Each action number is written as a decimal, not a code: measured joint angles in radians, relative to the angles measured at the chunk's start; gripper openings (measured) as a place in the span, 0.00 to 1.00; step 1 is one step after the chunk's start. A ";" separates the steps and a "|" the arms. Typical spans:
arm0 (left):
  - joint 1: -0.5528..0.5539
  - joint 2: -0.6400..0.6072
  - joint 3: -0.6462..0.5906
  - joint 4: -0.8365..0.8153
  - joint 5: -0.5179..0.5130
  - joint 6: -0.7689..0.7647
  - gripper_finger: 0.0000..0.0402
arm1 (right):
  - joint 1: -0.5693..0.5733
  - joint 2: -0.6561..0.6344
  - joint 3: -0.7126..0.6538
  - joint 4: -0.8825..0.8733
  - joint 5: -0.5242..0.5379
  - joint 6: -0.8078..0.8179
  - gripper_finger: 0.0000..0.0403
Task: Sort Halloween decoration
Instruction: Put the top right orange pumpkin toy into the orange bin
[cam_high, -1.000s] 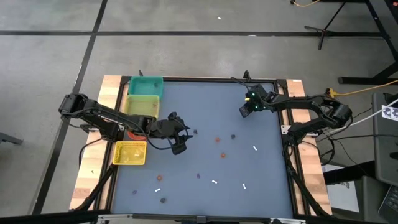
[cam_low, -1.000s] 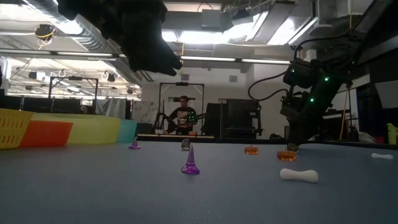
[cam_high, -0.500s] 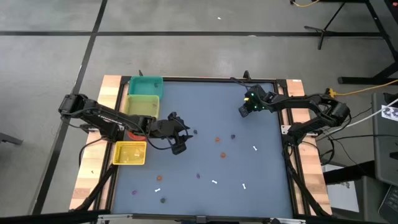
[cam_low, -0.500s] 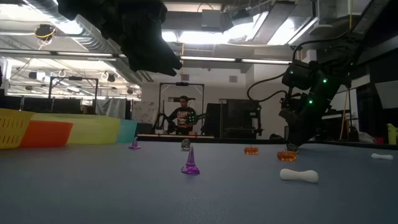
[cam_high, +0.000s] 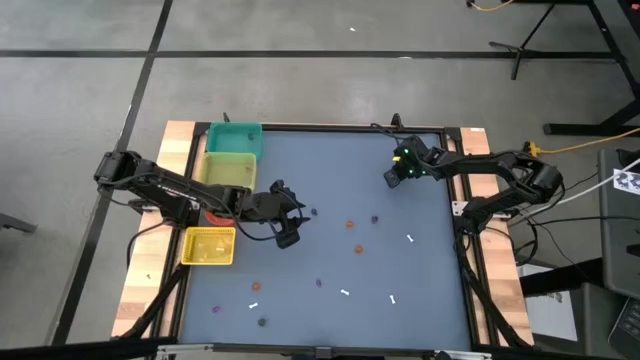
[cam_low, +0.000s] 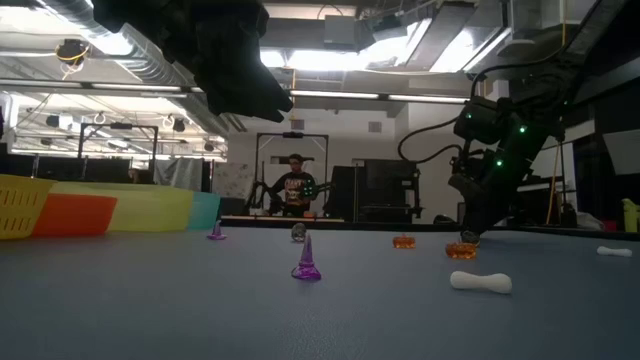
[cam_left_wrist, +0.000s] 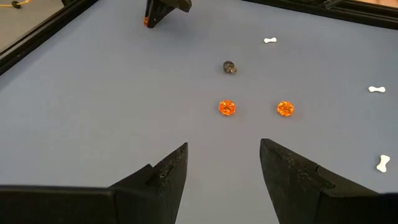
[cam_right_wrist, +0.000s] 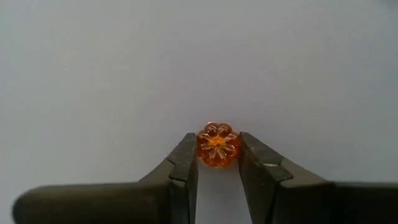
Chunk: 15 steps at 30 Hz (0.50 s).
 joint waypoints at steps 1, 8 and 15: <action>0.000 0.000 0.000 0.000 0.000 0.000 0.46 | 0.000 -0.005 0.000 -0.001 0.000 0.000 0.23; 0.004 0.000 0.000 0.003 0.000 0.004 0.46 | 0.000 -0.063 -0.005 -0.009 -0.113 0.029 0.24; 0.033 0.000 0.000 0.111 0.000 0.035 0.46 | 0.001 -0.086 -0.005 0.053 -0.437 0.085 0.22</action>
